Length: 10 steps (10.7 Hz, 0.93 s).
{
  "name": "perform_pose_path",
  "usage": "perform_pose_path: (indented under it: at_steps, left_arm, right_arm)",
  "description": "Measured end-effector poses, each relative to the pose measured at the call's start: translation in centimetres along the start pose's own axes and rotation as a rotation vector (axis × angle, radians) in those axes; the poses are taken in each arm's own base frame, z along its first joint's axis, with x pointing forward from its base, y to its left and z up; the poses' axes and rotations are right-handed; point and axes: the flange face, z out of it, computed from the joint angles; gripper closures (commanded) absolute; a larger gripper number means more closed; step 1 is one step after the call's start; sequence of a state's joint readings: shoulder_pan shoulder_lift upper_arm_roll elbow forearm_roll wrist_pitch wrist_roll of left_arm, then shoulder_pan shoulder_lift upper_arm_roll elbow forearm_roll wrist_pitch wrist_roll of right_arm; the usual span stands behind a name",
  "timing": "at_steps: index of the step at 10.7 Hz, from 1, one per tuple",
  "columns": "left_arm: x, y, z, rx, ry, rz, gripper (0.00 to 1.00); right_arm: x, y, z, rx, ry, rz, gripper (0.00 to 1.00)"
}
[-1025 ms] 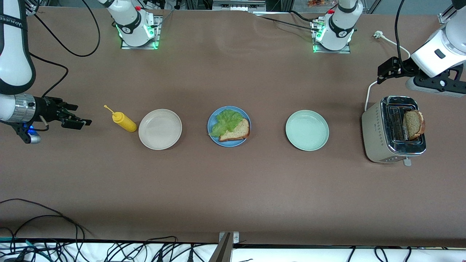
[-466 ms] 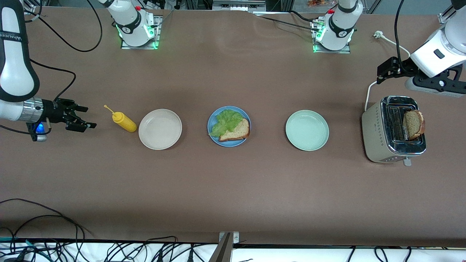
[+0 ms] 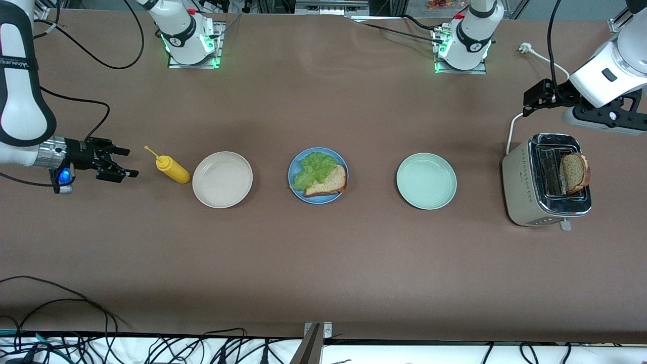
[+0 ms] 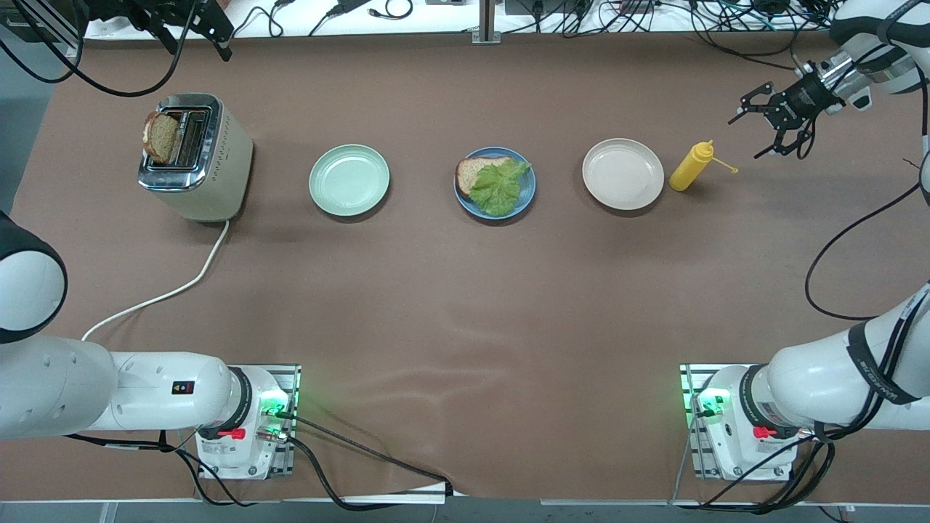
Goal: Make sandwich in blue plate with both arms
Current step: 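Lower the right gripper around the mustard bottle body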
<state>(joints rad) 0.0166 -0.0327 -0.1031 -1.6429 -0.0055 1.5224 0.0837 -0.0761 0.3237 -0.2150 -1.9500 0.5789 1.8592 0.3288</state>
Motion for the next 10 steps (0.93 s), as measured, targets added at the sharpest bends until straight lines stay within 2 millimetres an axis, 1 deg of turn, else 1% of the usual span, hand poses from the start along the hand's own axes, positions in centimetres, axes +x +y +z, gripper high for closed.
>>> perform_pose_path:
  at_steps: [2,5,8,10]
  left_arm:
    - [0.0,0.0,0.0,0.000,0.000,0.000,0.00]
    - [0.0,0.0,0.0,0.000,0.000,0.000,0.00]
    - [0.0,0.0,0.0,0.000,0.000,0.000,0.00]
    - [0.0,0.0,0.0,0.000,0.000,0.000,0.00]
  right_arm:
    - [0.5,1.3,1.2,0.032,-0.033,0.022,0.00]
    - [1.1,2.3,2.8,0.086,-0.070,0.080,0.00]
    - [1.8,3.2,3.5,0.141,-0.089,0.134,0.00]
    - [2.5,4.8,4.0,0.161,-0.106,0.178,0.00]
